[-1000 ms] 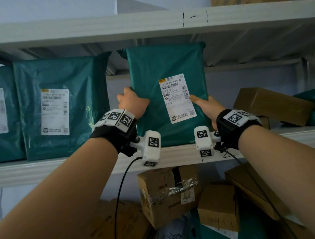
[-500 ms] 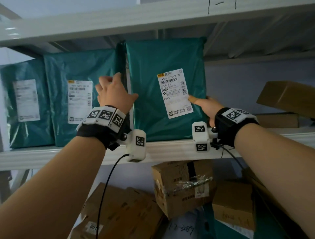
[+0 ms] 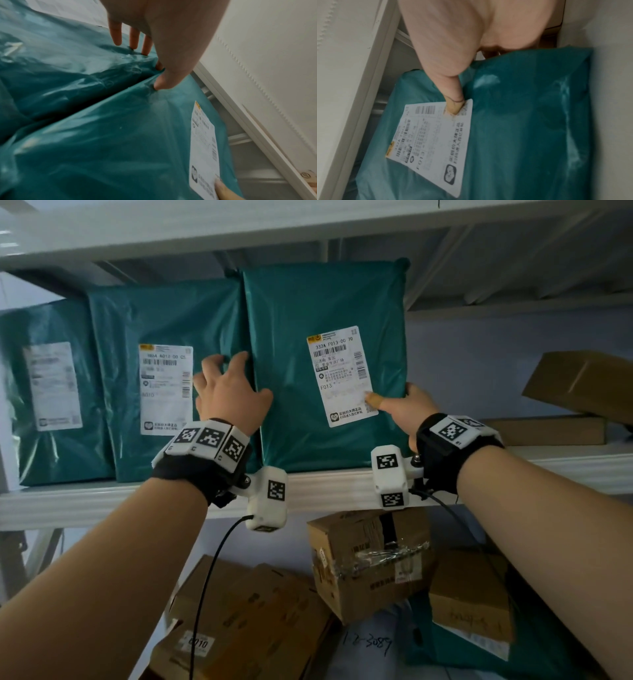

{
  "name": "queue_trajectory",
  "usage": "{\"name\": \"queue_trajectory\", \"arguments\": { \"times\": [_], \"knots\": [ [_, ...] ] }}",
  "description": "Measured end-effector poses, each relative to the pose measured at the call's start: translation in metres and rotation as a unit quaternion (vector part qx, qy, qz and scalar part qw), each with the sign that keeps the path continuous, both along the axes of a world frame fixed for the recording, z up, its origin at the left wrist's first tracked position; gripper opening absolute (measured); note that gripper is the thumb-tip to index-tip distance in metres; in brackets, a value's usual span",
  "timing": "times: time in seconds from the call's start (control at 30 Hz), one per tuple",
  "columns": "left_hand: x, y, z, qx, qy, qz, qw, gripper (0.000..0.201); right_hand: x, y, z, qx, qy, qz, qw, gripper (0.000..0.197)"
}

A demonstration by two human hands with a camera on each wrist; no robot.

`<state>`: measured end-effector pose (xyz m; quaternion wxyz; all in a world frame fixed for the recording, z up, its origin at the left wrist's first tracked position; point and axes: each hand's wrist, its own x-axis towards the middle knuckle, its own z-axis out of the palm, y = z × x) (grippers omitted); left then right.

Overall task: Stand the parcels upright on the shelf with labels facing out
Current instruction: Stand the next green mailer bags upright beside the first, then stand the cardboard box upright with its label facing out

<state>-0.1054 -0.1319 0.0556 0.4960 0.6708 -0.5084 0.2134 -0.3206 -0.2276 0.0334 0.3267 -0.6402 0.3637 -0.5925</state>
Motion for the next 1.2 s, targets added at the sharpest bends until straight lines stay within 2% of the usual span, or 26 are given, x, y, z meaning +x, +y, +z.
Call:
{"name": "queue_trajectory", "arguments": {
  "times": [0.13,0.27,0.37,0.47,0.57,0.63,0.7,0.8,0.9,1.0,1.13,1.2],
  "knots": [
    [-0.004,0.001,-0.003,-0.017,-0.004,-0.032,0.999,0.065,0.002,0.007,-0.001,0.005,0.013,-0.009,1.000,0.083],
    [-0.009,0.001,-0.006,-0.030,-0.014,-0.040,0.999,0.068,0.002,0.011,-0.005,0.018,0.002,-0.011,1.000,0.083],
    [-0.008,0.002,-0.004,-0.031,-0.010,-0.040,0.999,0.068,-0.001,0.022,-0.006,0.036,-0.003,-0.033,0.999,0.093],
    [-0.010,0.001,-0.006,-0.047,0.007,-0.059,0.997,0.065,-0.009,0.032,-0.007,0.076,-0.052,-0.033,0.995,0.062],
    [-0.018,0.002,-0.010,-0.115,0.031,-0.110,0.987,0.053,-0.017,0.037,-0.010,0.120,-0.065,-0.039,0.990,0.043],
    [-0.022,0.000,-0.008,-0.167,0.098,-0.173,0.966,0.042,-0.021,0.043,-0.013,0.142,-0.073,-0.035,0.987,0.023],
    [-0.031,0.000,-0.003,-0.169,0.181,-0.243,0.938,0.032,-0.026,0.043,-0.017,0.164,-0.072,-0.033,0.983,0.005],
    [-0.049,-0.004,0.000,-0.136,0.256,-0.311,0.905,0.023,-0.034,0.045,-0.018,0.177,-0.062,-0.025,0.982,0.012],
    [-0.077,-0.005,0.000,-0.093,0.231,-0.353,0.902,0.014,-0.044,0.047,-0.010,0.173,-0.032,-0.047,0.983,0.010],
    [-0.112,-0.010,-0.002,-0.004,0.195,-0.390,0.900,0.014,-0.064,0.042,-0.001,0.158,-0.003,-0.060,0.986,0.045],
    [-0.168,-0.015,-0.001,0.138,0.184,-0.466,0.854,0.014,-0.107,0.038,0.013,0.131,-0.001,-0.064,0.989,0.049],
    [-0.194,-0.021,0.003,0.200,0.212,-0.476,0.830,0.011,-0.135,0.032,0.022,0.118,0.012,-0.062,0.991,0.047]
  ]
}}
